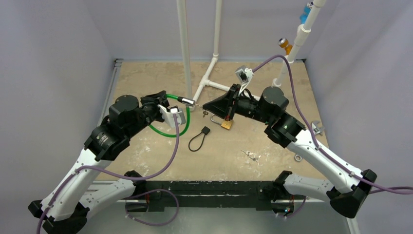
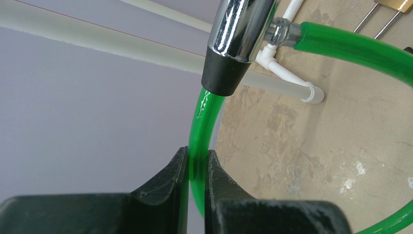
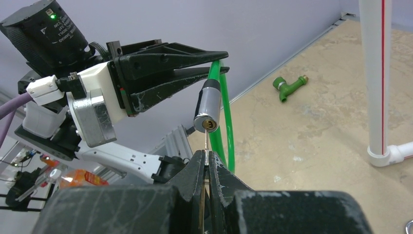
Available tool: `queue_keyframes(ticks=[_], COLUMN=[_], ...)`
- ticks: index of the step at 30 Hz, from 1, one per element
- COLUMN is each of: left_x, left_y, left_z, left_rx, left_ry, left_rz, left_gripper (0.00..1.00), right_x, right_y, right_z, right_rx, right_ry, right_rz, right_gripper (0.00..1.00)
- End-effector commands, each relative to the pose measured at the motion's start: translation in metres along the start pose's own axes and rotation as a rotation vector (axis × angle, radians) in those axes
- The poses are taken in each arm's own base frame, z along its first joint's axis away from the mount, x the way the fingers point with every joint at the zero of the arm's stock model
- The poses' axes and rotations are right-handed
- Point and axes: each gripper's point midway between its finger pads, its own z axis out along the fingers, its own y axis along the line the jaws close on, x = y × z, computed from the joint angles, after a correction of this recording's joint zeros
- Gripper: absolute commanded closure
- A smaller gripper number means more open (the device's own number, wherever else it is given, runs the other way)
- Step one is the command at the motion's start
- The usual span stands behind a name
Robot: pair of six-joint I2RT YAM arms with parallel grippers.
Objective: Unlock with the key
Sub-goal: Unlock the lock.
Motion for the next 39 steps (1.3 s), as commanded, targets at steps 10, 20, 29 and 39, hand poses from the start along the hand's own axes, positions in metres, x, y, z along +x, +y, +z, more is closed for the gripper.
queue_keyframes(ticks=[10, 20, 29, 39], left_x=[-0.014, -0.015, -0.015, -0.015], left_y=[0.024, 0.023, 0.023, 0.023], left_z=[-0.006, -0.009, -0.01, -0.009], left_rx=[-0.092, -0.089, -0.089, -0.089], left_ry=[-0.061, -0.07, -0.07, -0.07], left_rz=[0.01, 0.007, 0.007, 0.007], left_gripper=[1.0, 1.0, 1.0, 1.0], right_x=[-0.007, -0.008, -0.013, -0.011], right_y=[0.008, 0.001, -0.002, 0.002], right_z=[0.004, 0.003, 0.003, 0.003], right_rx=[-0.059, -0.033, -0.02, -0.054], right_ry=[-0.039, -0.051, -0.057, -0.052], right_rz=[0.002, -0.001, -0.015, 0.004], right_gripper=[1.0, 1.0, 1.0, 1.0])
